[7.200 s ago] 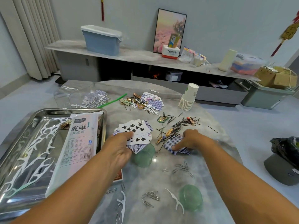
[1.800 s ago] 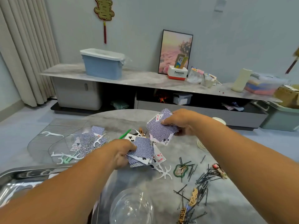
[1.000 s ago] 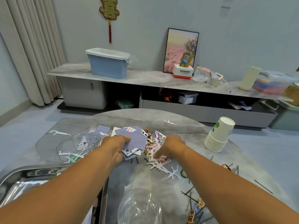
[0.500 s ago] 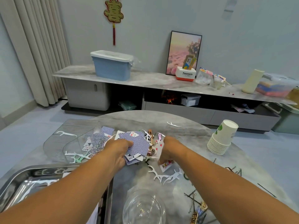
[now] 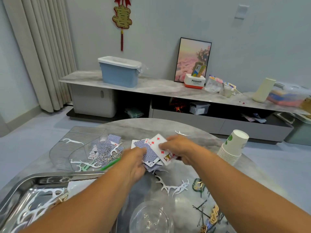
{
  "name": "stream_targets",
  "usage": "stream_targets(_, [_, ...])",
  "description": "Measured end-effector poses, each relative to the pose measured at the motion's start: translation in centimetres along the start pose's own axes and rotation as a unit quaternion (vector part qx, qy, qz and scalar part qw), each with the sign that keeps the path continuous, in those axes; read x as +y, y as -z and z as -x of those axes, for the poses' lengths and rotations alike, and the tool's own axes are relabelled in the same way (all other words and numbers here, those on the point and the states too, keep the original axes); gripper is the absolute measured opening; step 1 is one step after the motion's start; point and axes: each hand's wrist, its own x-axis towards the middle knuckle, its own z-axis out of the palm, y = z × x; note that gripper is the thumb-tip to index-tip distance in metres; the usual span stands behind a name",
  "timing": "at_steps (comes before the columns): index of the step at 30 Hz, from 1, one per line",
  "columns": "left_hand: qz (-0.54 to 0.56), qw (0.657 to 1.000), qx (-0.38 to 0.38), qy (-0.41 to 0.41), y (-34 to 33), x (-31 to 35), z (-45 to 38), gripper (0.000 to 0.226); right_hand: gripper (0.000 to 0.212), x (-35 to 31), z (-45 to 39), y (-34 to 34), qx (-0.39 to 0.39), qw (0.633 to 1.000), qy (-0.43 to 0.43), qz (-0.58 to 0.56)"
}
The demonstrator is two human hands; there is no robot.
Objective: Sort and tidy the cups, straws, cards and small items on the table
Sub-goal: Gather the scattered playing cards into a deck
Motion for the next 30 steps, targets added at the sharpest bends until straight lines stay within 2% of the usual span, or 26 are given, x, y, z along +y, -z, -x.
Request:
stream_targets(2, [-0.002,1.0,-0.017,-0.004,-0.4,0.1,0.6,0.033,0.04,0.8,-0.5,-0.9,-0.013,0.995,-0.015,-0.098])
stream_targets(3, [-0.011,1.0,-0.023,-0.005,-0.7,0.0,0.9,0.033,0.042,1.1,-0.6,-1.0,-0.027,0.99,-0.028,-0.137])
stream_targets(6, [-0.068,0.997,-0.016,-0.017,-0.6,0.8,1.5,0.027,0.023,0.8,-0.4,-2.0,-0.107,0.969,-0.058,-0.213])
stream_targets(8, [-0.173,0.984,-0.002,-0.047,-0.2,1.7,1.8,0.031,0.023,0.6,-0.6,-2.4,-0.119,0.958,-0.063,-0.255])
stream_targets(9, [-0.246,0.967,-0.003,-0.069,0.1,2.1,1.9,0.04,0.026,0.6,-0.8,-2.4,-0.108,0.956,-0.056,-0.268])
stream_targets(10, [-0.331,0.937,-0.005,-0.107,0.7,2.6,1.7,0.051,0.029,0.7,-1.0,-2.2,-0.088,0.955,-0.049,-0.278])
stream_targets(11, [-0.425,0.888,0.015,-0.175,1.5,3.3,1.3,0.06,0.032,0.8,-1.1,-1.9,-0.064,0.956,-0.044,-0.284])
stream_targets(12, [-0.507,0.82,0.061,-0.257,2.7,4.3,1.0,0.065,0.035,1.0,-1.4,-1.8,-0.039,0.955,-0.039,-0.29])
stream_targets(14, [-0.605,0.665,0.172,-0.402,4.9,6.8,1.1,0.071,0.038,1.6,-2.0,-1.4,0.004,0.955,-0.031,-0.296])
stream_targets(15, [-0.639,0.602,0.219,-0.425,6.1,8.3,1.1,0.076,0.039,1.8,-2.0,-1.3,0.015,0.953,-0.031,-0.301])
stream_targets(16, [-0.672,0.564,0.256,-0.406,7.3,9.7,1.0,0.085,0.038,2.0,-2.0,-1.2,0.019,0.952,-0.034,-0.304])
stream_targets(17, [-0.702,0.548,0.283,-0.358,8.5,10.9,0.8,0.098,0.038,2.1,-2.0,-1.2,0.022,0.951,-0.037,-0.307])
stream_targets(19, [-0.742,0.554,0.294,-0.237,10.7,12.5,0.6,0.123,0.04,2.4,-1.9,-1.2,0.028,0.946,-0.038,-0.319])
stream_targets(22, [-0.741,0.611,0.252,-0.117,13.0,12.9,0.9,0.133,0.041,2.5,-2.0,-1.2,0.038,0.945,-0.034,-0.323])
stream_targets(24, [-0.724,0.638,0.233,-0.116,13.8,12.3,0.9,0.122,0.041,2.6,-1.9,-1.3,0.044,0.945,-0.032,-0.323])
stream_targets(27, [-0.67,0.675,0.248,-0.182,14.3,11.7,0.7,0.093,0.04,2.9,-1.9,-1.0,0.054,0.945,-0.03,-0.322])
stream_targets(30, [-0.631,0.694,0.245,-0.244,13.9,11.6,0.6,0.08,0.043,3.1,-1.8,-0.3,0.068,0.944,-0.026,-0.322])
